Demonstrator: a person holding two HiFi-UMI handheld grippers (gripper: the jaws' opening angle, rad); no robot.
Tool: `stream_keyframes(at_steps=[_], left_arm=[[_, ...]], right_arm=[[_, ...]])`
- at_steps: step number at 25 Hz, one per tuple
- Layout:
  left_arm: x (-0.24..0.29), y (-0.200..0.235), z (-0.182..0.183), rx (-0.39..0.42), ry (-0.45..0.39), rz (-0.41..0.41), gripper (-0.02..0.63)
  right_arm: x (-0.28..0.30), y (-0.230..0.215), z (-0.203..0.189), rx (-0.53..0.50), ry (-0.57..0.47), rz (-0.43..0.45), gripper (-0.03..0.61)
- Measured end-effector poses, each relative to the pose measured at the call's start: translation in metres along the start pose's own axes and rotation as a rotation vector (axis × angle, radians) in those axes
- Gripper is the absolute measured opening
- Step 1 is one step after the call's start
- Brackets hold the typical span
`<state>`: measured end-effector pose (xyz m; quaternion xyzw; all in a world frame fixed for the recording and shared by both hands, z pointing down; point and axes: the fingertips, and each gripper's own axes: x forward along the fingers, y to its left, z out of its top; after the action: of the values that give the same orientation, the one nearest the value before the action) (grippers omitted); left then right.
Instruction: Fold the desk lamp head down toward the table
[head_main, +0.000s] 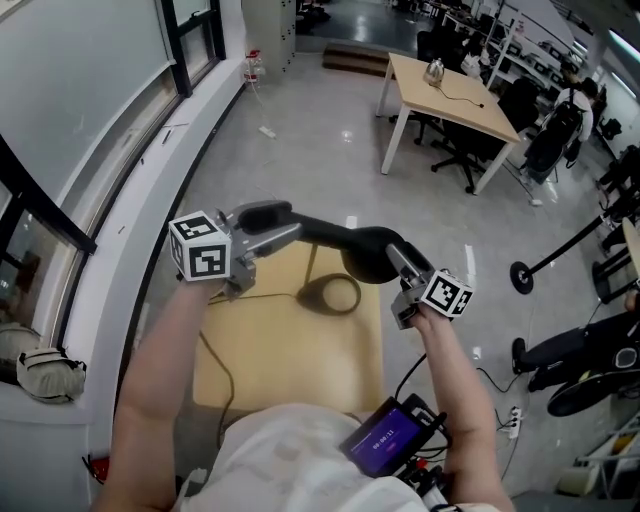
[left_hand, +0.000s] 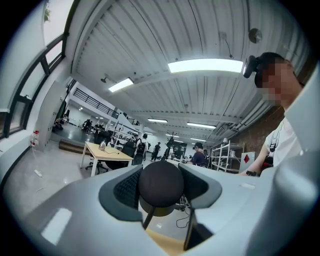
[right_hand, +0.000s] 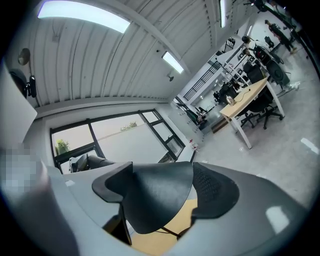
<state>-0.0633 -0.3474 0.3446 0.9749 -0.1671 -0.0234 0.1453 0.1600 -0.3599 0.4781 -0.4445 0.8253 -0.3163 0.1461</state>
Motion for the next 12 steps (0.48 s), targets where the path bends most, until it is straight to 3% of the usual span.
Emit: stream_keyframes(at_steps=[12], left_arm=[[-0.013, 0.006, -0.010, -0.022, -0.014, -0.034, 0.222]], right_arm=[[0.005, 0.015, 0.028, -0.096, -0.021, -0.015, 0.367]])
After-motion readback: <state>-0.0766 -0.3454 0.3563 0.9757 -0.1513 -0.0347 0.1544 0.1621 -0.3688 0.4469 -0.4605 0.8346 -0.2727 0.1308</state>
